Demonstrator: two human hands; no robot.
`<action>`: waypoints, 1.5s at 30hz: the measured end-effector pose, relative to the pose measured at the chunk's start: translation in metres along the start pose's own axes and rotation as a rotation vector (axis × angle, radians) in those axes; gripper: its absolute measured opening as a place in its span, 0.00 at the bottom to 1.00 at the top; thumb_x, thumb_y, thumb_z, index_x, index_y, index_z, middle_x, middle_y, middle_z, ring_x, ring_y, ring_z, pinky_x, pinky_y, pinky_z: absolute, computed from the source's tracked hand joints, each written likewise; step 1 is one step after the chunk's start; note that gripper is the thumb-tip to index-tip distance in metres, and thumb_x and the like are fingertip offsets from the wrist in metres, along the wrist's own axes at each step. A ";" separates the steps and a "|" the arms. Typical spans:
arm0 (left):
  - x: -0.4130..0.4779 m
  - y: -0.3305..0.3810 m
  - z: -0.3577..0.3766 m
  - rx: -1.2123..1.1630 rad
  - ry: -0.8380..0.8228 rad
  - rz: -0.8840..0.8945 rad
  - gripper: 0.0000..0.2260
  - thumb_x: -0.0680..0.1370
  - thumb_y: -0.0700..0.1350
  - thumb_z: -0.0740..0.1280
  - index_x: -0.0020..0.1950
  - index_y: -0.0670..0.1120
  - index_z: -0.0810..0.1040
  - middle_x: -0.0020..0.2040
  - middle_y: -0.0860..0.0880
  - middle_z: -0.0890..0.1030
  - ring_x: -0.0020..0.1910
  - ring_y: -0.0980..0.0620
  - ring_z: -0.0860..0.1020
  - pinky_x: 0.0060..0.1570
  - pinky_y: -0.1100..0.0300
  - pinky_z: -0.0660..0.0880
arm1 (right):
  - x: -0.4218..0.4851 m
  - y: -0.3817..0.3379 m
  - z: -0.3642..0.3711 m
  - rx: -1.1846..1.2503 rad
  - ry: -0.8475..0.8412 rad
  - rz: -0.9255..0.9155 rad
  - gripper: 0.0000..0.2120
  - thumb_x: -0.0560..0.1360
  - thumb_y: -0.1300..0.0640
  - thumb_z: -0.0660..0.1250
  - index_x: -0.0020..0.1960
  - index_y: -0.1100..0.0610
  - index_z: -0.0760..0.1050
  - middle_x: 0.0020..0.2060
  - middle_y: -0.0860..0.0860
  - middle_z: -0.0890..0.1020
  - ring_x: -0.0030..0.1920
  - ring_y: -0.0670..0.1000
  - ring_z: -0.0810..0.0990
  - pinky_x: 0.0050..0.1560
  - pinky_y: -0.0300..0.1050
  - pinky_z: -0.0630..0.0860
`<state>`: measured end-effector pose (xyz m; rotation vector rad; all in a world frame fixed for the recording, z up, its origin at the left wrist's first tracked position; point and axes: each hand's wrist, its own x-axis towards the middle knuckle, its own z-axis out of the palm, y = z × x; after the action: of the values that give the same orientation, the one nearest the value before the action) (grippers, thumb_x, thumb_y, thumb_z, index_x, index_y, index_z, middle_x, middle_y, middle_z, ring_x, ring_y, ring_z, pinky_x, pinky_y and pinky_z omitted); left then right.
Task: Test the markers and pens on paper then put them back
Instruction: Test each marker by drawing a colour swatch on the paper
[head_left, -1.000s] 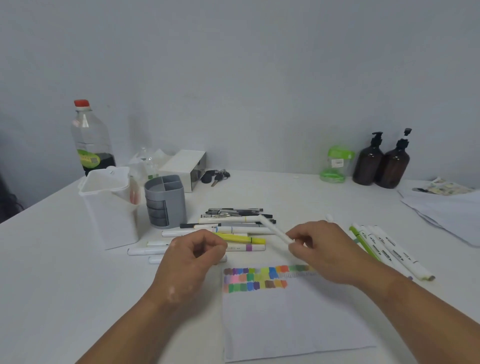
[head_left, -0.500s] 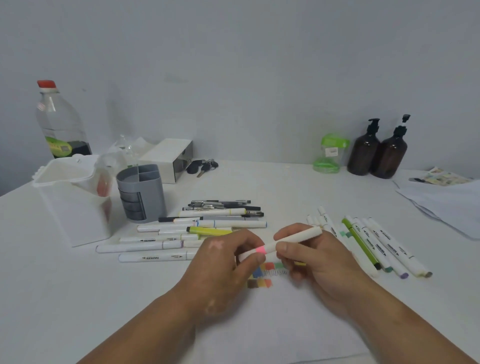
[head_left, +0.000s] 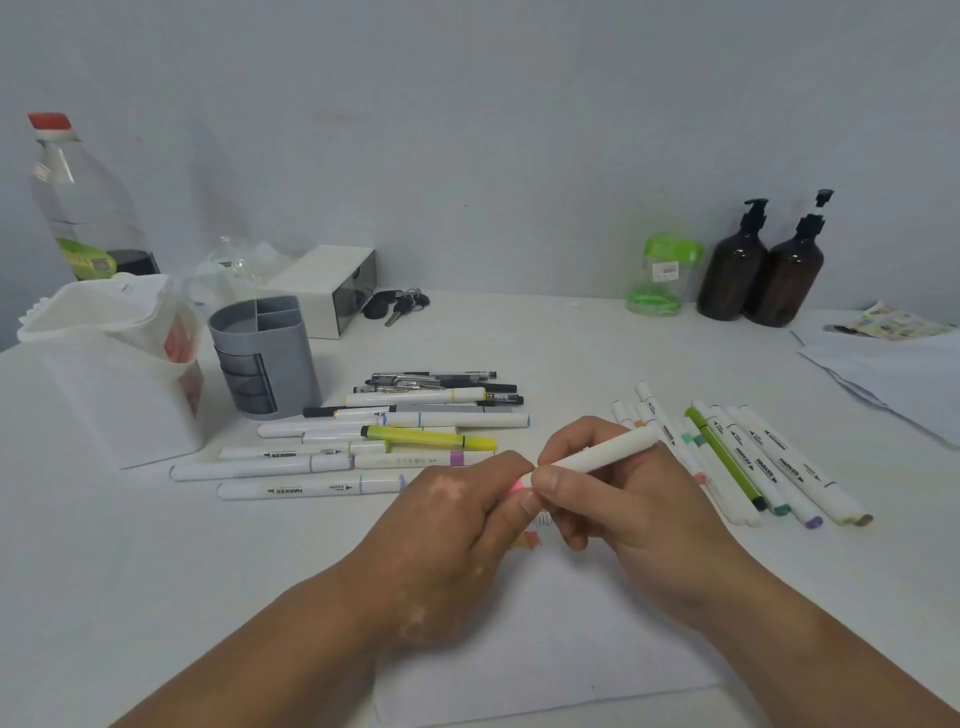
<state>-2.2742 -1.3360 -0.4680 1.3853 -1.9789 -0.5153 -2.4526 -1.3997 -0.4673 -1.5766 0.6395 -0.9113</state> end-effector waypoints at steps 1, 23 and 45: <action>0.000 0.001 -0.001 0.007 0.012 0.007 0.18 0.82 0.57 0.54 0.53 0.48 0.78 0.42 0.57 0.81 0.41 0.63 0.78 0.45 0.62 0.74 | 0.000 0.000 0.000 0.012 -0.004 0.009 0.09 0.68 0.49 0.76 0.42 0.54 0.81 0.33 0.62 0.78 0.31 0.54 0.75 0.32 0.45 0.73; -0.003 -0.011 0.006 0.427 -0.097 -0.188 0.35 0.65 0.77 0.65 0.69 0.64 0.68 0.46 0.62 0.74 0.46 0.57 0.71 0.45 0.62 0.68 | 0.000 -0.005 -0.025 0.058 0.244 0.140 0.06 0.66 0.57 0.67 0.36 0.55 0.82 0.28 0.56 0.78 0.28 0.51 0.74 0.26 0.44 0.71; -0.006 -0.023 -0.009 0.387 -0.171 -0.250 0.33 0.68 0.72 0.69 0.70 0.63 0.72 0.56 0.60 0.81 0.50 0.58 0.76 0.50 0.62 0.74 | -0.005 0.013 0.002 -0.483 0.100 0.251 0.04 0.73 0.57 0.72 0.41 0.48 0.83 0.31 0.52 0.85 0.28 0.48 0.81 0.31 0.42 0.80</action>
<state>-2.2517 -1.3382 -0.4783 1.8992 -2.1317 -0.3829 -2.4528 -1.3968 -0.4812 -1.8242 1.1666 -0.6784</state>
